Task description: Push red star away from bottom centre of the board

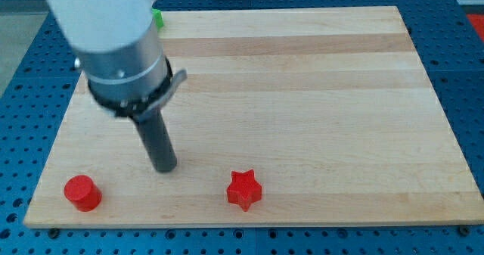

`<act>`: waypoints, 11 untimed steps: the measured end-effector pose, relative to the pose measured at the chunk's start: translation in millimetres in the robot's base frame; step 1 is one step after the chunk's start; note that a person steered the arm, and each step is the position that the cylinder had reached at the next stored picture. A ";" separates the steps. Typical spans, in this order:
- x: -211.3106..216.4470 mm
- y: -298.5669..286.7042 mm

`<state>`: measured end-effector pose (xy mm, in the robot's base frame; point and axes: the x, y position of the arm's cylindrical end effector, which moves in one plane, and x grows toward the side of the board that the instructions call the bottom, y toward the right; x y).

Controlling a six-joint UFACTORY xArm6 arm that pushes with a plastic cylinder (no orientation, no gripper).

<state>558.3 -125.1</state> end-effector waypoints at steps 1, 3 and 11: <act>4.2 -2.2; 49.2 15.3; 43.5 100.7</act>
